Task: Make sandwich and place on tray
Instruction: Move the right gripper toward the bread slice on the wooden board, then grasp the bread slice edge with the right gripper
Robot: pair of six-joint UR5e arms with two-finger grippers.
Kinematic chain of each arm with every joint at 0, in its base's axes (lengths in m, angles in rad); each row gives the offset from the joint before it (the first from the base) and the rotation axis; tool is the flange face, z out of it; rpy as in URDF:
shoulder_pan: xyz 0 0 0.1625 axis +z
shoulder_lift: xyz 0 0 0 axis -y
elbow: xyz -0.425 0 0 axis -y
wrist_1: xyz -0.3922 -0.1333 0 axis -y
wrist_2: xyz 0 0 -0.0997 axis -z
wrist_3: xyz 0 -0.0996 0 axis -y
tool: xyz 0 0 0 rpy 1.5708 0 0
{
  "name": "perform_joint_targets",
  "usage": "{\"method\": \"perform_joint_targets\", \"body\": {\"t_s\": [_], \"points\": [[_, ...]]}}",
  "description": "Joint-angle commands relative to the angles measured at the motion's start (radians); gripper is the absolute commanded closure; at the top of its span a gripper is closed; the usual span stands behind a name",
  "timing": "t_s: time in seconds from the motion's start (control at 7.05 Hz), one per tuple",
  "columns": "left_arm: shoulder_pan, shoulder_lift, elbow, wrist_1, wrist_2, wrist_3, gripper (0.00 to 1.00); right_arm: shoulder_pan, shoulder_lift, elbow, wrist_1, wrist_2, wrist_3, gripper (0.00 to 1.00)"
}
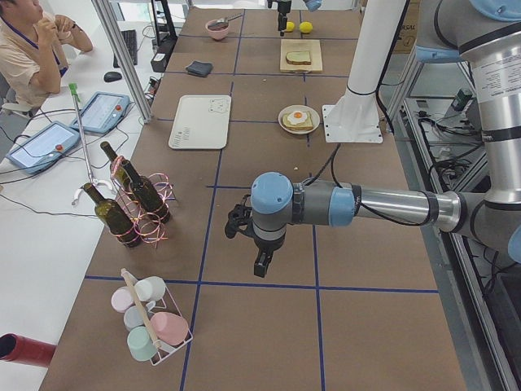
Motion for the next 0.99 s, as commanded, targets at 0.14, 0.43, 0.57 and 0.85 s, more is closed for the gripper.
{"method": "perform_joint_targets", "body": {"t_s": [0.14,0.43,0.57,0.85], "points": [[0.000,-0.003,-0.001,-0.012,-0.011,0.000,0.00,-0.275,-0.069,-0.067,0.285,-0.225,0.263,0.05],[0.000,-0.003,-0.010,-0.017,-0.011,0.000,0.00,-0.318,-0.069,-0.100,0.333,-0.232,0.269,0.10],[0.000,-0.003,-0.015,-0.017,-0.011,0.000,0.00,-0.337,-0.069,-0.100,0.342,-0.232,0.269,0.11],[0.000,-0.004,-0.016,-0.017,-0.011,0.000,0.00,-0.360,-0.068,-0.098,0.362,-0.232,0.269,0.20]]}}
